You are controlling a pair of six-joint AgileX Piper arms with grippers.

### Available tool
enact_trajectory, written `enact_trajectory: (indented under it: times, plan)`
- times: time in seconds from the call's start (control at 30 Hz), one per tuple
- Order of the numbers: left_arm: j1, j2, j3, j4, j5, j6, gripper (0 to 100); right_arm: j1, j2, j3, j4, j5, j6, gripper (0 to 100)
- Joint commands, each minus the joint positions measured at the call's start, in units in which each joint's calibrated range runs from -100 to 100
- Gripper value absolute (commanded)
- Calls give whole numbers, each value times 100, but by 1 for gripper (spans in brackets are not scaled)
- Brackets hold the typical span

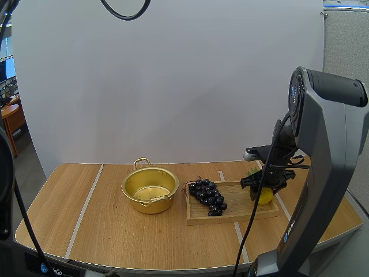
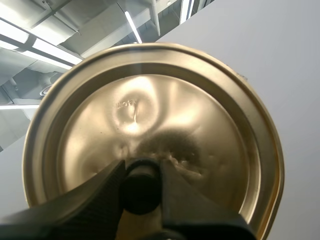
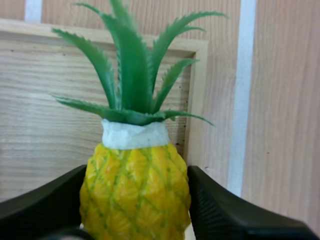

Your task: Open the pot, put the pineapple inside, and close it

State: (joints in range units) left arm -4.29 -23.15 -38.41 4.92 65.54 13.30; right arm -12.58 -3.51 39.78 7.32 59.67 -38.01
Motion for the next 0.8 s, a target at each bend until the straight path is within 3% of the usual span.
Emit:
enact_trajectory:
  times: [0.0, 0.17, 0.4, 0.57, 0.77]
  plan:
    - [-11, 20, -48, 60, -219, -12, 0, -11, -489, -225, 102, 278, -133, 0]
    - [-11, 20, -48, 60, -219, -12, 0, -11, -1160, -655, 146, 839, -156, 0]
    - [-11, 20, -48, 60, -219, -12, 0, 34, -1754, -1143, 918, 1882, -667, 0]
    - [-11, 20, -48, 60, -219, -12, 0, 401, -1801, -1427, 939, 2350, -626, 0]
    - [-11, 20, -48, 60, -219, -12, 0, 1080, -1813, -1544, 830, 2322, -270, 0]
